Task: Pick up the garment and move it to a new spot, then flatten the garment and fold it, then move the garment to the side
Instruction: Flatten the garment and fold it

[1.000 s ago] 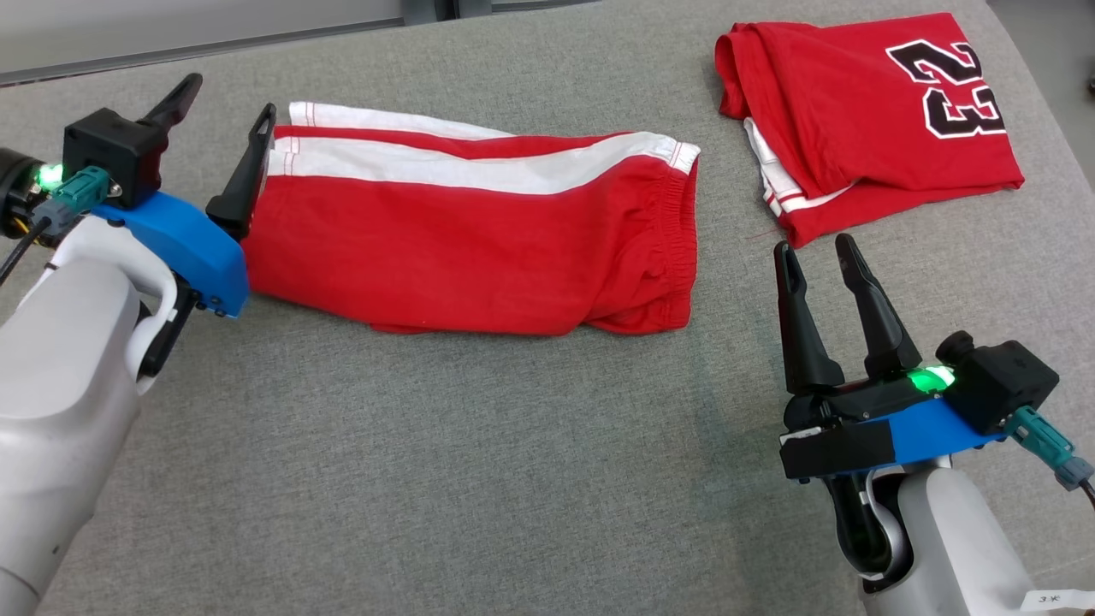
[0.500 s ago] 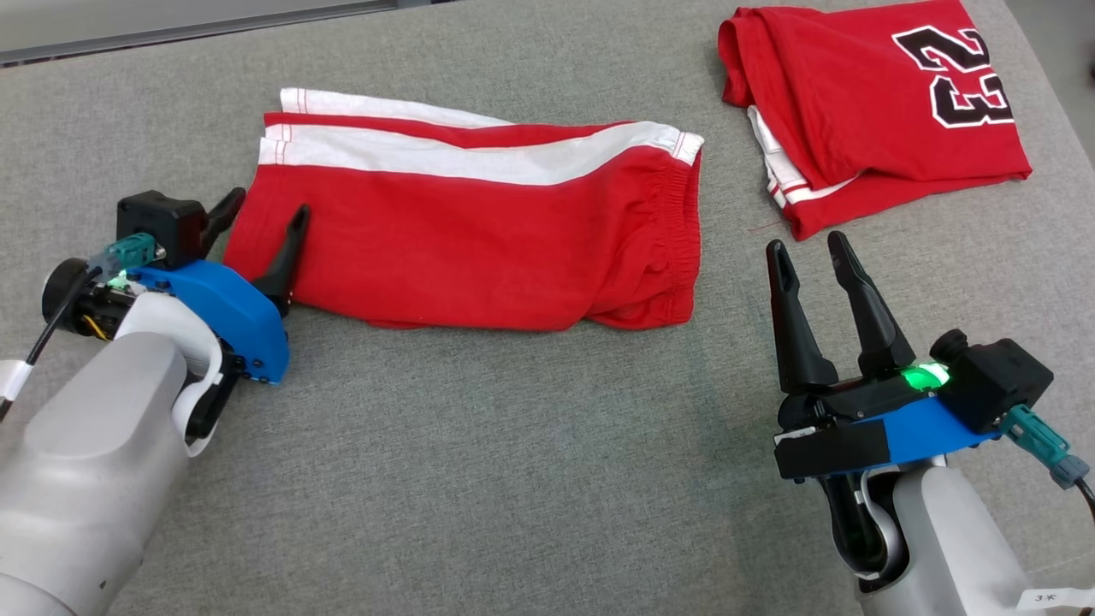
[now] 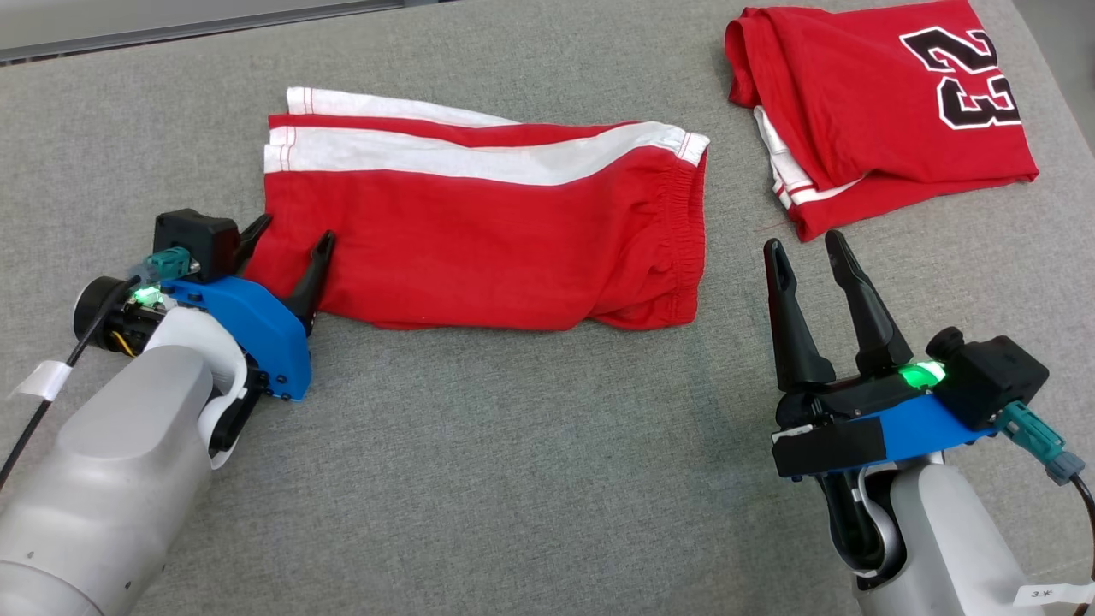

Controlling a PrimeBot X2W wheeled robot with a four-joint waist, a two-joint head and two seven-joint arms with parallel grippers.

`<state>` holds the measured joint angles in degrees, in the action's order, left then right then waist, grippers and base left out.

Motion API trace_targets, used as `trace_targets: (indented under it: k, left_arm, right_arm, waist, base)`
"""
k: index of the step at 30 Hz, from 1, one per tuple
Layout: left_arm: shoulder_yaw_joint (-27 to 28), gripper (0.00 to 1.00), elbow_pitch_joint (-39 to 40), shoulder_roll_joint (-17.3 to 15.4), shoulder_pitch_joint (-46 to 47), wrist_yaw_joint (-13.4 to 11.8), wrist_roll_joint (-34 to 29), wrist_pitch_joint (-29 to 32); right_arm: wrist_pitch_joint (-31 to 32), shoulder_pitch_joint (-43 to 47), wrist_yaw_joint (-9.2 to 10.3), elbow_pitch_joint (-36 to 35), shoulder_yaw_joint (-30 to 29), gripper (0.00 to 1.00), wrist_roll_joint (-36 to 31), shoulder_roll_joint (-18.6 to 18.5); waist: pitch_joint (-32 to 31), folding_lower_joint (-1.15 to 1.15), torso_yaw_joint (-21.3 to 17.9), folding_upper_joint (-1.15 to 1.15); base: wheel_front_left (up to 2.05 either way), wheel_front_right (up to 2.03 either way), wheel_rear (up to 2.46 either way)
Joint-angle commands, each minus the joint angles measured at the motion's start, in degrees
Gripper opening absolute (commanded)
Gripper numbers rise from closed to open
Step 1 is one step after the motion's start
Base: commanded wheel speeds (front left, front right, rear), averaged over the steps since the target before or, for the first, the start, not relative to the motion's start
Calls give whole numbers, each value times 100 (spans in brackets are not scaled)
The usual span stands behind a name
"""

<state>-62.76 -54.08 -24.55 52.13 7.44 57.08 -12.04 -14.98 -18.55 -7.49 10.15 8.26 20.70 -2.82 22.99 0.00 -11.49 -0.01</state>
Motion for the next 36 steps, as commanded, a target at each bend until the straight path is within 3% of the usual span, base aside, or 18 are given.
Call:
trace_targets:
  k: [1, 6, 7, 8, 9, 17, 22, 36]
  left_arm:
    - [-162, 100, -154, 51, -13, 3, -46, 40]
    - [-540, 100, -327, 173, -57, 4, -102, 195]
    - [-626, 89, -363, 182, -26, 5, -174, 187]
    - [-666, 33, -411, 194, -12, 5, -196, 153]
    - [-685, 0, -455, 218, -14, 5, -182, 135]
    - [-724, 0, -661, 317, 124, 3, -236, -190]
    - [-447, 0, -538, 409, 61, -19, -279, -319]
    - [1209, 0, 1672, 34, -2013, -798, -1179, -320]
  right_arm:
    - [-27, -42, -1, 25, 5, 100, -17, -14]
    - [-28, -43, -1, 48, 12, 100, -8, -14]
    - [-28, -44, -1, 48, 10, 100, -15, -14]
    - [-28, -49, -1, 43, 9, 100, -18, -14]
    - [-28, -53, -1, 40, 12, 100, -21, -14]
    - [-28, 13, -1, 45, 0, 100, -37, -13]
    - [-28, 190, -1, 87, -13, 100, -16, -14]
    - [-28, 1007, -1, 224, -514, 100, -30, -14]
  waist:
    - [0, 0, -16, 1]
    - [3, 0, -39, 1]
    - [6, 0, -39, 1]
    - [9, 0, -40, 1]
    - [8, 0, -42, 1]
    - [-98, 0, -18, 1]
    - [-336, 0, 42, 1]
    - [-1160, 0, 515, 1]
  base:
    - [0, 0, 0]
    - [0, 0, 0]
    - [0, 0, 0]
    - [0, 0, 0]
    - [0, 0, 0]
    - [0, 0, 0]
    - [0, 0, 0]
    - [0, 0, 0]
